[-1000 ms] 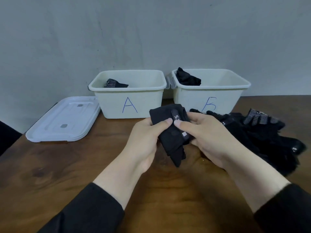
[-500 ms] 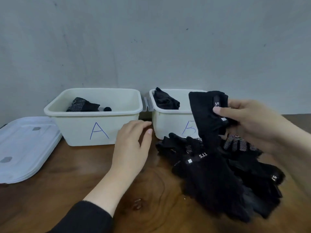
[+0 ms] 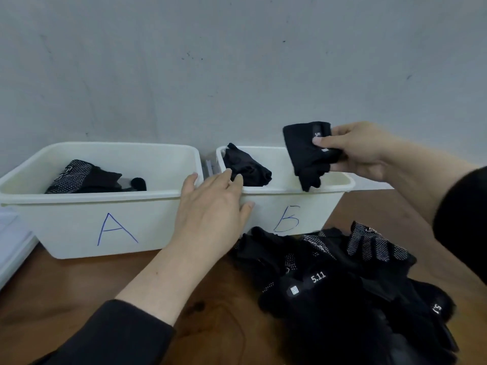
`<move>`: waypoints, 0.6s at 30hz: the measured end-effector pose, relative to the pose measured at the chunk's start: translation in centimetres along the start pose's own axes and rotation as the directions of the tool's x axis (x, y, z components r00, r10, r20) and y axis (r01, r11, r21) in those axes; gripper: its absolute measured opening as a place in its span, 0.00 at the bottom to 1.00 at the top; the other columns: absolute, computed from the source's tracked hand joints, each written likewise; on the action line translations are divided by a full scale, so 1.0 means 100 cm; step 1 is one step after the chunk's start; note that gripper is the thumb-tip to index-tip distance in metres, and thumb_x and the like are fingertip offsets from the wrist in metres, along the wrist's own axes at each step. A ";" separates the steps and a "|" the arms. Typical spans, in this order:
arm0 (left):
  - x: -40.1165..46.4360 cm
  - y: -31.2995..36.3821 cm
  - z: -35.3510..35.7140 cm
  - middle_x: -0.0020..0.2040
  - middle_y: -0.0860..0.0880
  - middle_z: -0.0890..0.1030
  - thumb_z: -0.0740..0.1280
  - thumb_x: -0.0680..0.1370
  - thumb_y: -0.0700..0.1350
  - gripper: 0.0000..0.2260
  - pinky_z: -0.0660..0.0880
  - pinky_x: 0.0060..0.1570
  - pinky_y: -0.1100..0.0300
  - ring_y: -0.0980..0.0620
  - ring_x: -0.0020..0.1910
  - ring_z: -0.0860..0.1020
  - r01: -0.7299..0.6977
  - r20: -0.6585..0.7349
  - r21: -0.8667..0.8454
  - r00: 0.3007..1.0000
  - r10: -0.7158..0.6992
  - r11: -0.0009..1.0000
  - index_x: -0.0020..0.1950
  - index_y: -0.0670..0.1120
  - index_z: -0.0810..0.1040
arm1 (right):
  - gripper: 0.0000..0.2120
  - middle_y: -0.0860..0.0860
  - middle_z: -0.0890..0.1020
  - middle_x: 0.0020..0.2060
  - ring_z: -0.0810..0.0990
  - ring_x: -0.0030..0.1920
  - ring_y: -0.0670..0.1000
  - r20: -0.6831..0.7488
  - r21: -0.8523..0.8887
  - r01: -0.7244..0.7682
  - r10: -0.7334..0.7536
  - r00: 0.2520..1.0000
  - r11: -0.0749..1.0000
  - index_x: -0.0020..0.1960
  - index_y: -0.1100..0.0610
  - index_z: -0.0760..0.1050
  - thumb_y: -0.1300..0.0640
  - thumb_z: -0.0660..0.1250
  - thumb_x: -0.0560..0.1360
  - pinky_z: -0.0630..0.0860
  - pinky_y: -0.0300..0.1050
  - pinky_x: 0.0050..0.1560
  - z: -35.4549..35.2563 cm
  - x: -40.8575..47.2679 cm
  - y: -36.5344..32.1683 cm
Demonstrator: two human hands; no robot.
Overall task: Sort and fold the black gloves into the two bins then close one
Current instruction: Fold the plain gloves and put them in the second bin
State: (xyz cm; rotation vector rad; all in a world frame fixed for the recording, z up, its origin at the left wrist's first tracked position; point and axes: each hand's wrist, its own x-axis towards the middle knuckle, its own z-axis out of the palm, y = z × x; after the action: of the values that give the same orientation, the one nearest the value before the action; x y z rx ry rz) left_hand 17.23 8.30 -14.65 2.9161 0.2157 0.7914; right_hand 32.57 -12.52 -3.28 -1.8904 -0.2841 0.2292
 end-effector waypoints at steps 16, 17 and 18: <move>0.000 -0.007 0.006 0.68 0.47 0.80 0.66 0.78 0.58 0.25 0.69 0.67 0.45 0.51 0.64 0.79 -0.019 -0.099 0.076 0.995 0.026 0.997 0.68 0.43 0.78 | 0.11 0.54 0.81 0.58 0.79 0.56 0.57 0.308 -0.758 0.483 -0.411 0.858 0.439 0.57 0.57 0.80 0.52 0.67 0.80 0.75 0.48 0.56 0.120 0.067 0.011; 0.001 -0.007 0.006 0.67 0.47 0.80 0.64 0.78 0.58 0.25 0.70 0.66 0.45 0.51 0.63 0.80 -0.016 -0.099 0.081 0.995 0.024 0.997 0.68 0.43 0.78 | 0.15 0.55 0.83 0.57 0.80 0.56 0.58 0.373 -0.763 0.503 -0.359 0.855 0.406 0.56 0.58 0.81 0.48 0.64 0.82 0.75 0.50 0.58 0.116 0.068 0.014; 0.001 -0.007 0.006 0.66 0.47 0.81 0.63 0.77 0.58 0.25 0.70 0.66 0.45 0.51 0.62 0.80 -0.012 -0.097 0.083 0.995 0.021 0.996 0.67 0.43 0.79 | 0.18 0.55 0.83 0.59 0.80 0.58 0.58 0.412 -0.766 0.498 -0.284 0.866 0.407 0.57 0.57 0.81 0.44 0.61 0.83 0.75 0.53 0.61 0.113 0.065 0.015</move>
State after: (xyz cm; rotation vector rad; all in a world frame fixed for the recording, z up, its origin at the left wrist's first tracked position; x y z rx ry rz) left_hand 17.54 8.97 -15.20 2.9616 0.2386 0.9516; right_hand 35.58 -0.86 -8.52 -2.7121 -1.1914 -0.0739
